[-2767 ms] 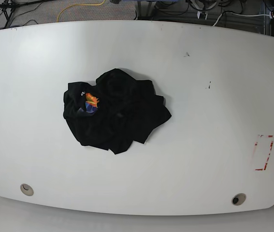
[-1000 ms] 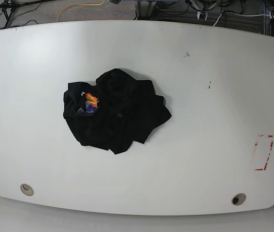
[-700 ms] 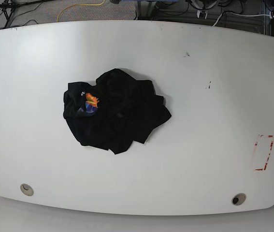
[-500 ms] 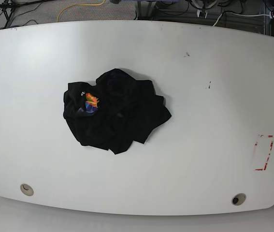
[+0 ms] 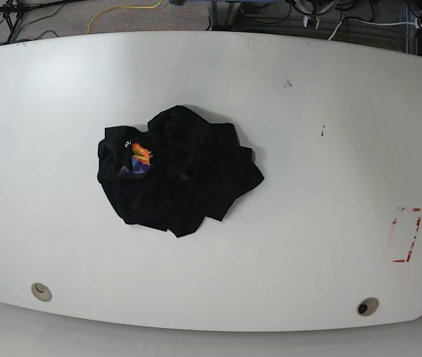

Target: Fold the T-shirt properly

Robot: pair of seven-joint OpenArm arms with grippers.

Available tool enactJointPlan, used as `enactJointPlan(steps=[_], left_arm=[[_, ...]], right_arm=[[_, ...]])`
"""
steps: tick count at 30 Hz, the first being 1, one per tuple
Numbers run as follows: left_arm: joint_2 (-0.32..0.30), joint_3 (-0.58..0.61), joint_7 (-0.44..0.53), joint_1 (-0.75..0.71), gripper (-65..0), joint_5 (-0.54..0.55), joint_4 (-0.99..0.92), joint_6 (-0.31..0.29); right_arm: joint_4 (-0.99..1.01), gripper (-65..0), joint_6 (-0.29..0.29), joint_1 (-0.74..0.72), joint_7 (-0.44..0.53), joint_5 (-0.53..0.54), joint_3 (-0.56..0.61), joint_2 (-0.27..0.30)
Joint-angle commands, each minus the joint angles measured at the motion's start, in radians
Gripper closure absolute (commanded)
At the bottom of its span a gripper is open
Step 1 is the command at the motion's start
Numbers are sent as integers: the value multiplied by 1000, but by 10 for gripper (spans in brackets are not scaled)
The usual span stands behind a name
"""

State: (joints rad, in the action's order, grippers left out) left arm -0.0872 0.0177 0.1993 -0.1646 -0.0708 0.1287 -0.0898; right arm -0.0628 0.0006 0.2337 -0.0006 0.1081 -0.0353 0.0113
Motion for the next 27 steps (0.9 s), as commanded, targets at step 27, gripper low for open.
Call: enactJointPlan(steps=[27], left_arm=[[-7, -2, 1, -58, -348, 9, 30, -9]], right_arm=[[6, -19, 20, 25, 20, -2, -2, 3]])
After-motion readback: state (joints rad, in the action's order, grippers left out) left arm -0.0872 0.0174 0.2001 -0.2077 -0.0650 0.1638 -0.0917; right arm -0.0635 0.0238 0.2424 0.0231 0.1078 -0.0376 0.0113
